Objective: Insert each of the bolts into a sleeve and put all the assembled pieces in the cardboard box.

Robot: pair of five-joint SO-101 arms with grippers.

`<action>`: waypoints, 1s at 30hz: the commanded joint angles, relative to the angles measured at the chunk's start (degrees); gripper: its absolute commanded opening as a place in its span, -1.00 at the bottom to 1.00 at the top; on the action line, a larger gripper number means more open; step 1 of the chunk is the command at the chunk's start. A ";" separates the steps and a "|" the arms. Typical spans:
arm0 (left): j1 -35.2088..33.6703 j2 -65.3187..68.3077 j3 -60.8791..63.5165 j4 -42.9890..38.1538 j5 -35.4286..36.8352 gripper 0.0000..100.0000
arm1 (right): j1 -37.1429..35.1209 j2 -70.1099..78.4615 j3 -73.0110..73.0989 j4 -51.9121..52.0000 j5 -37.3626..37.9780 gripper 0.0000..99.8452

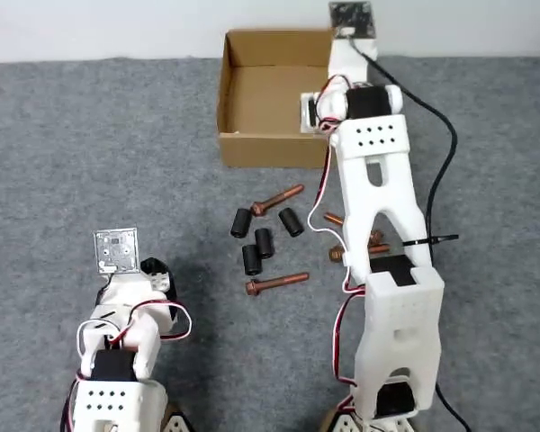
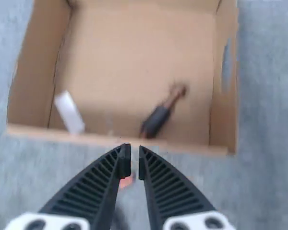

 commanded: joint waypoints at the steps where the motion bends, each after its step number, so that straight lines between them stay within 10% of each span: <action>1: -0.26 0.00 -0.22 -1.32 0.09 -0.99 | -1.36 -0.84 -3.60 9.27 2.64 -0.98; 7: -0.26 0.00 -0.22 -1.32 0.09 -0.99 | -4.70 0.13 -3.43 20.70 14.95 -0.97; 16: -0.35 0.00 -0.22 -1.32 0.09 -0.99 | -7.43 9.54 -3.43 22.99 14.95 -0.61; 30: -0.35 0.00 -0.22 -1.41 0.09 -0.99 | -10.68 20.00 -3.78 21.49 14.95 -0.69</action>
